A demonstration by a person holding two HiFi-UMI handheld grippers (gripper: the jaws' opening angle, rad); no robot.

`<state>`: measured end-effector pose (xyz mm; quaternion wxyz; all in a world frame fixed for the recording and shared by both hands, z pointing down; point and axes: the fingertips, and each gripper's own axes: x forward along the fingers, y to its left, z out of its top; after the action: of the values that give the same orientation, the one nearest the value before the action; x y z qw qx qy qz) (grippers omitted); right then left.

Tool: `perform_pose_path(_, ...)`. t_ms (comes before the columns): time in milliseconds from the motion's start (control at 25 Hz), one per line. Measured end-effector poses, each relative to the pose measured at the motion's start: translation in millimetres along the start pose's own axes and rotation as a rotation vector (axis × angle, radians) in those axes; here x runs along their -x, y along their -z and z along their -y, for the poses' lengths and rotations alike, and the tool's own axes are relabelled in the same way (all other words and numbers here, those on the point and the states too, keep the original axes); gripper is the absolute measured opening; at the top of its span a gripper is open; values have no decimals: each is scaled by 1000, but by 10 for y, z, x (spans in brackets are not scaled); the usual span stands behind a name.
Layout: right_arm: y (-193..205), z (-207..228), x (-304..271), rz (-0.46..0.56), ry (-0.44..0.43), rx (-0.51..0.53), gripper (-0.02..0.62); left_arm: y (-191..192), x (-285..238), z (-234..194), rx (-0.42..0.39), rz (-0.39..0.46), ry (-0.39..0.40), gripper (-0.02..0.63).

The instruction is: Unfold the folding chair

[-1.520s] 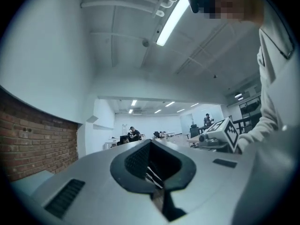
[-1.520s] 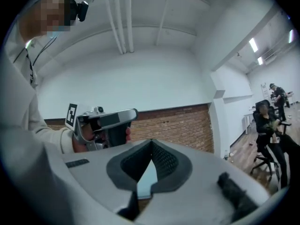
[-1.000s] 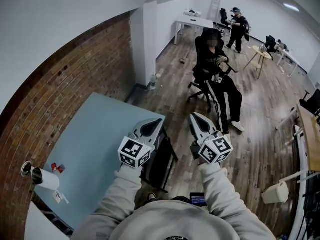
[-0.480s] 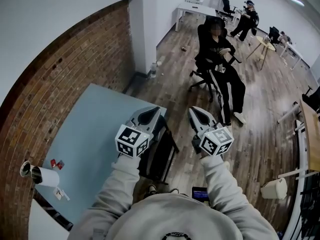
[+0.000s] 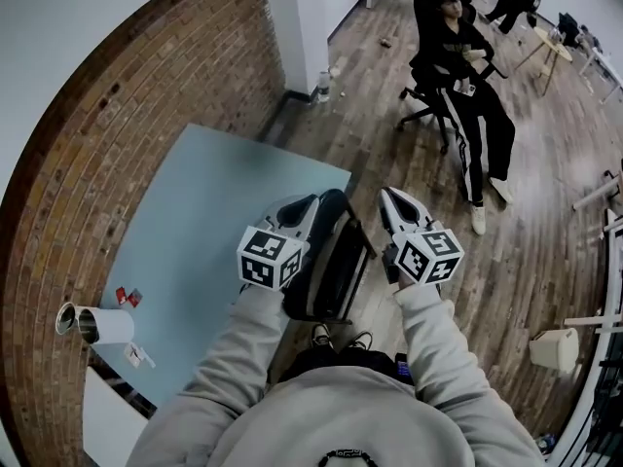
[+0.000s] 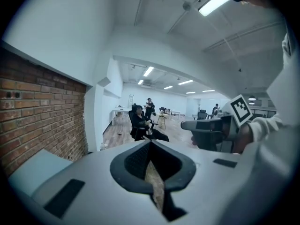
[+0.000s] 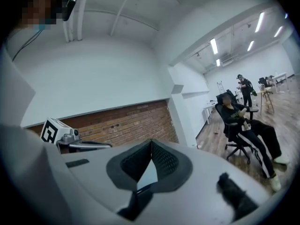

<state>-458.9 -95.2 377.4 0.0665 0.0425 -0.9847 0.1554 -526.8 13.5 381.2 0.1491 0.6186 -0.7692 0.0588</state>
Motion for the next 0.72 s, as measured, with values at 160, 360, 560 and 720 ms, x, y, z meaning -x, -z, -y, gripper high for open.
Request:
perform_pose_path(160, 628, 216, -246, -85, 48, -57, 6, 564, -264, -192, 62, -155, 2, 83)
perform_pose_path(360, 1789, 647, -398, -259, 167, -158, 8, 1286, -443, -429, 141, -326, -20, 188)
perform_pose_path(560, 3014, 790, -484, -504, 251, -352, 282, 1949, -534, -515, 162, -507, 26, 277)
perform_pose_path(720, 3889, 656, -524, -699, 239, -381, 300, 2438, -613, -502, 203, -614, 49, 331)
